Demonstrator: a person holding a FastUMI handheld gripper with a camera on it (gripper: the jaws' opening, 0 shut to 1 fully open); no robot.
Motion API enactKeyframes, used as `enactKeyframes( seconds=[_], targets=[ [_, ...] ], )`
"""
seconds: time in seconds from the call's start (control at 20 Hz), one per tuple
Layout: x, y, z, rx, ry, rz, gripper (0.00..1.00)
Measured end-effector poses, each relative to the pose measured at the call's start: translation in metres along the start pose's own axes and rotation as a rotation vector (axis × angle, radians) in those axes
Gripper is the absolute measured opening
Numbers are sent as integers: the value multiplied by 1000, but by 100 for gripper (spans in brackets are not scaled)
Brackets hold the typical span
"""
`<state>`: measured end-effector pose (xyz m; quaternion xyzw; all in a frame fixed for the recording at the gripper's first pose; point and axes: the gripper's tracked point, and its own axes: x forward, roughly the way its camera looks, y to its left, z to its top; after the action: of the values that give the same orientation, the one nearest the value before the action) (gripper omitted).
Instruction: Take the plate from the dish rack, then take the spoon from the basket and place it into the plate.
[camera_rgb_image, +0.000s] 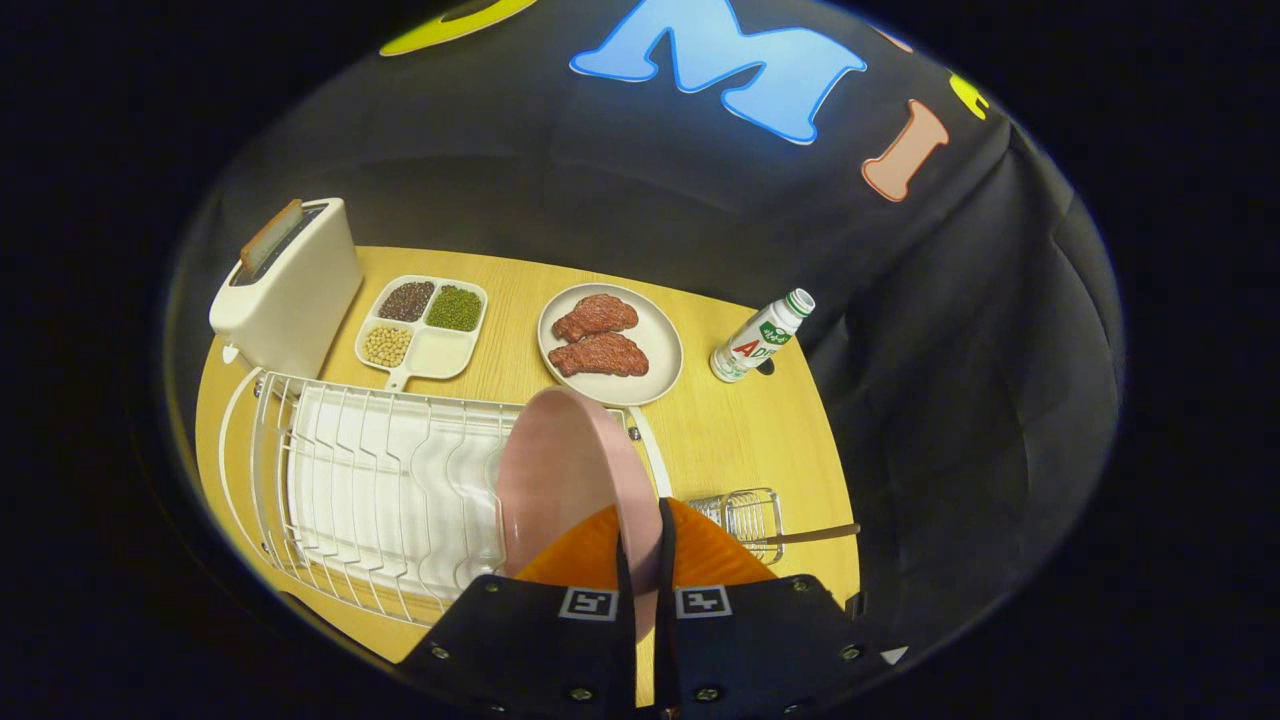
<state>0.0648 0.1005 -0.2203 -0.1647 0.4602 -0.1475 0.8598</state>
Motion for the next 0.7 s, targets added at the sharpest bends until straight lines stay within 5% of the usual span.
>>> enactKeyframes(
  seconds=[0.2, 0.7],
  targets=[
    [-20, -15, 22, -19, -79, -60, 7],
    [-87, -65, 12, 57, -198, 197, 7]
  ],
)
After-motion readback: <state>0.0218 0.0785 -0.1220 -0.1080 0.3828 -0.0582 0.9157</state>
